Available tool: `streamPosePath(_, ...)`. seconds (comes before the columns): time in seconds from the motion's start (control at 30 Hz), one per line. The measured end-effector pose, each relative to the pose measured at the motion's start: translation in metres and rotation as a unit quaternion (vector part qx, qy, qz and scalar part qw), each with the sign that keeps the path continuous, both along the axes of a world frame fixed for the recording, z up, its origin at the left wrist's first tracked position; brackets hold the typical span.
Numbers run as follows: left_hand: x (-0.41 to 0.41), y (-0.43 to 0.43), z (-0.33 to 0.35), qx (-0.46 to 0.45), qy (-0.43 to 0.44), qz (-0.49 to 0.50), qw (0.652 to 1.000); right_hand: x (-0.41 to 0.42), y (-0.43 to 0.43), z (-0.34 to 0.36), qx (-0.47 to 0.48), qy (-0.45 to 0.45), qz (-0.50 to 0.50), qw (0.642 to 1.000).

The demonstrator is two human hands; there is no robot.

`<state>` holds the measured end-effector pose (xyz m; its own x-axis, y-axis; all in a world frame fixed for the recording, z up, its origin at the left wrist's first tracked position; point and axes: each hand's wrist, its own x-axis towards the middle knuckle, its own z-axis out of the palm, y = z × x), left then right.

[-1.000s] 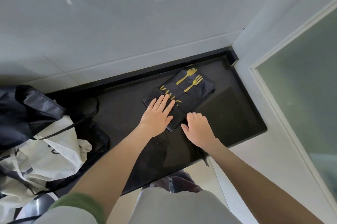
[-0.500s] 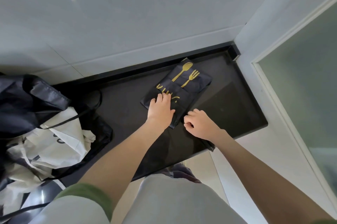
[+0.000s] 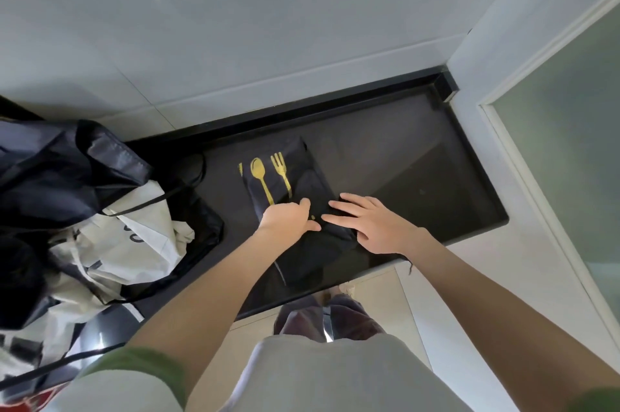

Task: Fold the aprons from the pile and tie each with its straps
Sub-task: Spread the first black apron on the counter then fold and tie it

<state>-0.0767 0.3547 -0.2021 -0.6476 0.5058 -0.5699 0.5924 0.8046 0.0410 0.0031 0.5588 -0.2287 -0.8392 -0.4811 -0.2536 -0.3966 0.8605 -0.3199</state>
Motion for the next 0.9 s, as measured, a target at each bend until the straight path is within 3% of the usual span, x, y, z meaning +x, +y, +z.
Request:
streamPosePath(0.13,-0.001,-0.015,-0.004,0.106,0.015,-0.013,0.994,-0.003,-0.001,-0.003,0.005,0.043,0.04,0.998)
streamPosePath(0.23,0.002,-0.035,-0.009,0.18,0.019,-0.02,0.983,-0.001,-0.002,-0.007,-0.066,0.025,-0.05,0.996)
streamPosePath(0.3,0.008,-0.051,-0.014,0.183,0.062,-0.047,0.98,-0.002,0.001,-0.005,-0.114,0.001,-0.123,0.986)
streamPosePath(0.43,0.011,-0.071,-0.022,0.118,0.098,-0.048,0.987,-0.015,0.0,0.014,-0.113,-0.098,-0.182,0.972)
streamPosePath(0.57,0.003,-0.062,-0.022,0.085,0.072,-0.08,0.991,-0.039,-0.021,0.027,-0.164,-0.114,-0.321,0.926)
streamPosePath(0.8,-0.019,-0.053,-0.028,0.09,0.029,-0.145,0.985,-0.085,-0.058,0.017,-0.255,-0.149,-0.521,0.801)
streamPosePath(0.9,-0.022,-0.054,-0.031,0.099,0.03,-0.167,0.98,-0.104,-0.057,0.013,-0.272,-0.124,-0.537,0.789)
